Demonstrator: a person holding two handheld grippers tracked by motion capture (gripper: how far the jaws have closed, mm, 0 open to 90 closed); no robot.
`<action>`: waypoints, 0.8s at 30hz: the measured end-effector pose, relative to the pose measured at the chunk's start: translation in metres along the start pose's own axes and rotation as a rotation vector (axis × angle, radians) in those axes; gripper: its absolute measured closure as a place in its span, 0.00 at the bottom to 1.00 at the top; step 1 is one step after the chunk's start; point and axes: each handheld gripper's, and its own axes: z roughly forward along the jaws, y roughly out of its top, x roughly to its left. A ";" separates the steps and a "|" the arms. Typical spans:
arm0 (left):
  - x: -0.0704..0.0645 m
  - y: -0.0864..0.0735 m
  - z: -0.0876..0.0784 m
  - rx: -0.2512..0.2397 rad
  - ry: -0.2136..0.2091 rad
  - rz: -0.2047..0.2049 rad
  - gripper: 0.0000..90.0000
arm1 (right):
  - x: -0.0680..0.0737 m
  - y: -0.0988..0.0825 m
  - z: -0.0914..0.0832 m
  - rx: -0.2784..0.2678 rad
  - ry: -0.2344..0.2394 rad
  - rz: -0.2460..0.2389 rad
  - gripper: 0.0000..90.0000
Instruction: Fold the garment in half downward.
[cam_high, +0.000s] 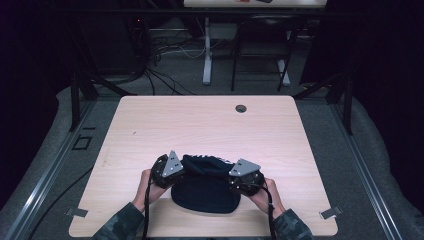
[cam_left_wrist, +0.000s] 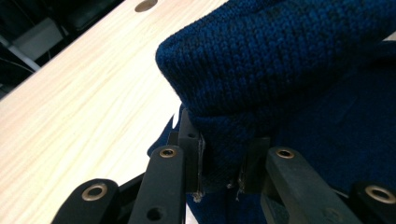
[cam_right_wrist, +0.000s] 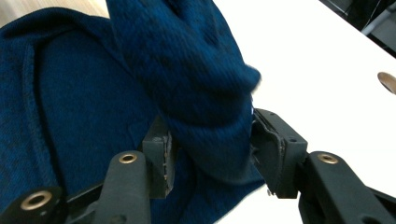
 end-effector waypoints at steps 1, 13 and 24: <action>-0.001 -0.001 0.001 -0.001 -0.005 -0.003 0.84 | -0.001 -0.002 -0.002 -0.010 0.006 0.003 0.64; -0.004 -0.010 -0.002 0.042 -0.104 -0.076 0.77 | 0.007 -0.012 0.001 0.011 0.050 -0.028 0.79; -0.010 -0.019 -0.009 0.077 -0.167 -0.077 0.65 | 0.011 -0.018 0.003 0.046 0.079 -0.053 0.77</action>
